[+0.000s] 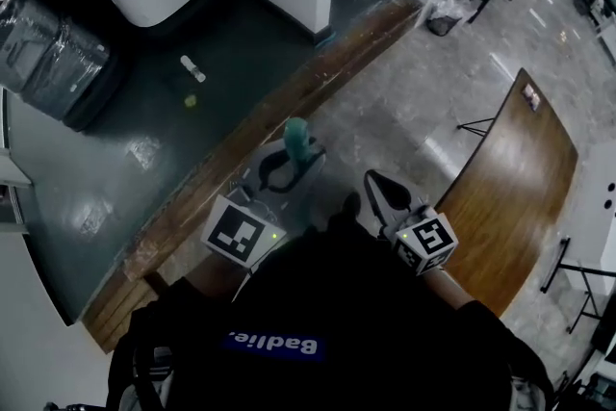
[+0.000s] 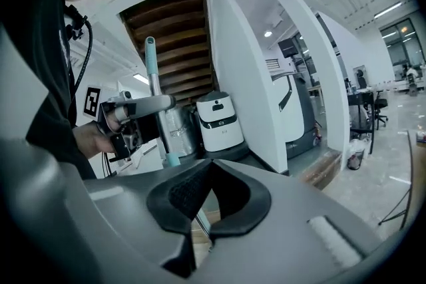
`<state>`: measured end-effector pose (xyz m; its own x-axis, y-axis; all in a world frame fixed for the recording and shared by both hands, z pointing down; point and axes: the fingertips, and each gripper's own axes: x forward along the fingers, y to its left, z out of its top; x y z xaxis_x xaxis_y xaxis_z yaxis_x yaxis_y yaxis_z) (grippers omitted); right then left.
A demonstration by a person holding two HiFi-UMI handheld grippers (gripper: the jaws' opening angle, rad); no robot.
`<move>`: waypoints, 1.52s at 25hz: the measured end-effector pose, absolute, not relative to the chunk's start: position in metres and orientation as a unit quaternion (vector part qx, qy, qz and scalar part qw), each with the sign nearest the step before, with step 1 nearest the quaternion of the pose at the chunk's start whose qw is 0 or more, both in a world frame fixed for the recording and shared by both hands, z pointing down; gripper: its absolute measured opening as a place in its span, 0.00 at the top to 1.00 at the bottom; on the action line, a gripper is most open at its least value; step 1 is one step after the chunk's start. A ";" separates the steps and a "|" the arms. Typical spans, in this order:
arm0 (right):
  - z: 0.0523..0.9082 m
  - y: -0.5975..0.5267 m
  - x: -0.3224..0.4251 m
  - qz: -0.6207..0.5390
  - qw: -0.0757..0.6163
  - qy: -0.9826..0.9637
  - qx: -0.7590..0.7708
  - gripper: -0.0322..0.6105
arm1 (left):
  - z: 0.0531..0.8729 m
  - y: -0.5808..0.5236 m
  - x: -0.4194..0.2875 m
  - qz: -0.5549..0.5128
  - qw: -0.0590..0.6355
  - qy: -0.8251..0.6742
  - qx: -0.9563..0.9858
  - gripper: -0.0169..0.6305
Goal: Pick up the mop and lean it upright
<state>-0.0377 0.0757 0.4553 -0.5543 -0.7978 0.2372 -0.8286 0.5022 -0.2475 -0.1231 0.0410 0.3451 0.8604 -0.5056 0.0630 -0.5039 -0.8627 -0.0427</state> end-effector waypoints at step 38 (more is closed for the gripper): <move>0.475 -0.146 0.075 0.199 0.045 -0.897 0.393 0.94 | 0.258 -0.216 -0.067 -0.038 0.083 0.413 -0.906 0.82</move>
<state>0.0754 -0.1455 0.4750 -0.6876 -0.6865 0.2367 -0.7221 0.6120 -0.3226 -0.0668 -0.2161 0.2577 0.6564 -0.7544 0.0001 -0.7417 -0.6455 -0.1823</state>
